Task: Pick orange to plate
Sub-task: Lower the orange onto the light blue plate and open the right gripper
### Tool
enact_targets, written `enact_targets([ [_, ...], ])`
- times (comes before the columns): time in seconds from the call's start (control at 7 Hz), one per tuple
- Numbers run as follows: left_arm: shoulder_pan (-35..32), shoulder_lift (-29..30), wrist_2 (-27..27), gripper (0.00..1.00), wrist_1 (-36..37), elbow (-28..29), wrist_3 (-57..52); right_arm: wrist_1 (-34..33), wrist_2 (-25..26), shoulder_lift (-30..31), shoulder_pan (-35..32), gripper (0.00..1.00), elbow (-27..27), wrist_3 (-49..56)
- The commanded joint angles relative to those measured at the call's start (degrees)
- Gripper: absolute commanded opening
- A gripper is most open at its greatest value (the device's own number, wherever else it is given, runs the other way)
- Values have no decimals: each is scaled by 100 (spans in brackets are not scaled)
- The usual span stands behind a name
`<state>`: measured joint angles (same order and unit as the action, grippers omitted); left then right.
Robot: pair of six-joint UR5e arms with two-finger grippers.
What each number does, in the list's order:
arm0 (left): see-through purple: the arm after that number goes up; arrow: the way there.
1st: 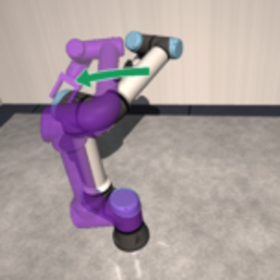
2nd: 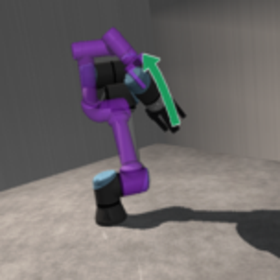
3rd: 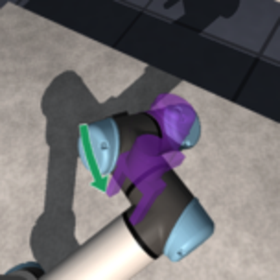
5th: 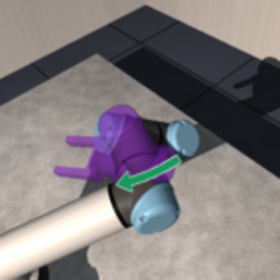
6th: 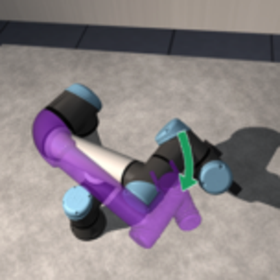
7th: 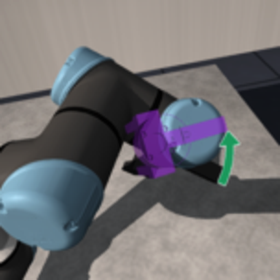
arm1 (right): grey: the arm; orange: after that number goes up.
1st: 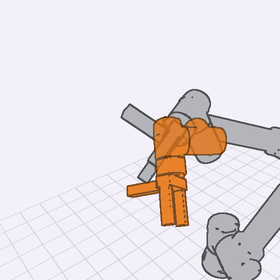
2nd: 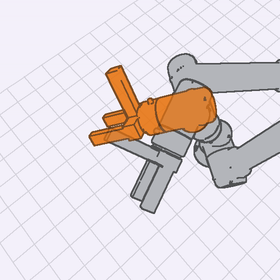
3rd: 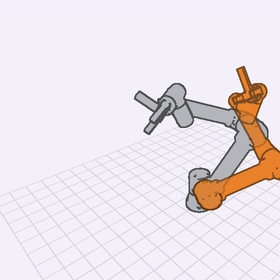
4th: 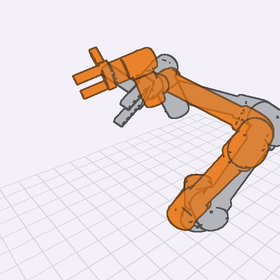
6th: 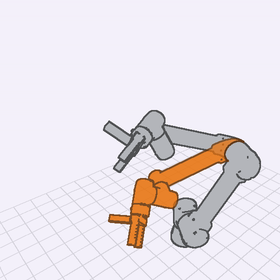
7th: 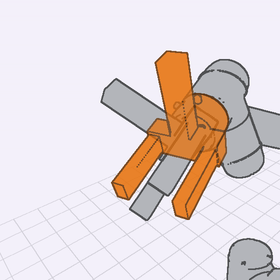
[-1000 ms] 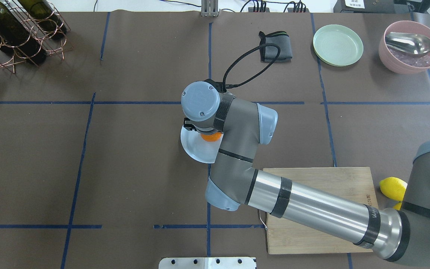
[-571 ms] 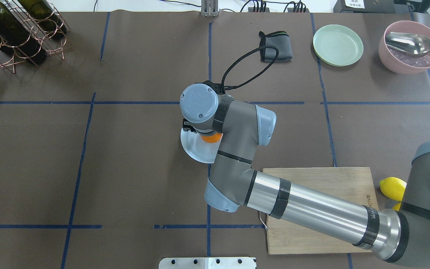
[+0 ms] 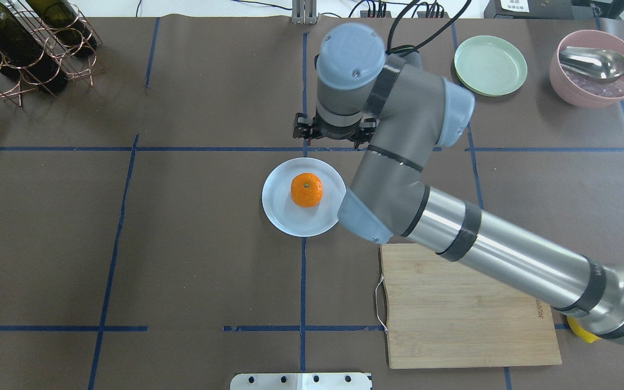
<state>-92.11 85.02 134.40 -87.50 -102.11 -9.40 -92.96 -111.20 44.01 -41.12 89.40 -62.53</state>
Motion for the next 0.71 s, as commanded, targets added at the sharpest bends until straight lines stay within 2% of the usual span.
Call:
enact_targets([
  [0.0, 0, -12, -10, 100, 22, 7, 9, -82, -1319, 1053, -1314, 100, 603, 2077],
  [0.14, 0, -12, -10, 100, 40, 51, 9, -82, -1656, 1501, -1824, 100, 744, 3070],
  [0.57, 0, -135, -10, 100, 31, 51, 9, -91, -2159, 3223, -3327, 100, 1043, 6200],
])
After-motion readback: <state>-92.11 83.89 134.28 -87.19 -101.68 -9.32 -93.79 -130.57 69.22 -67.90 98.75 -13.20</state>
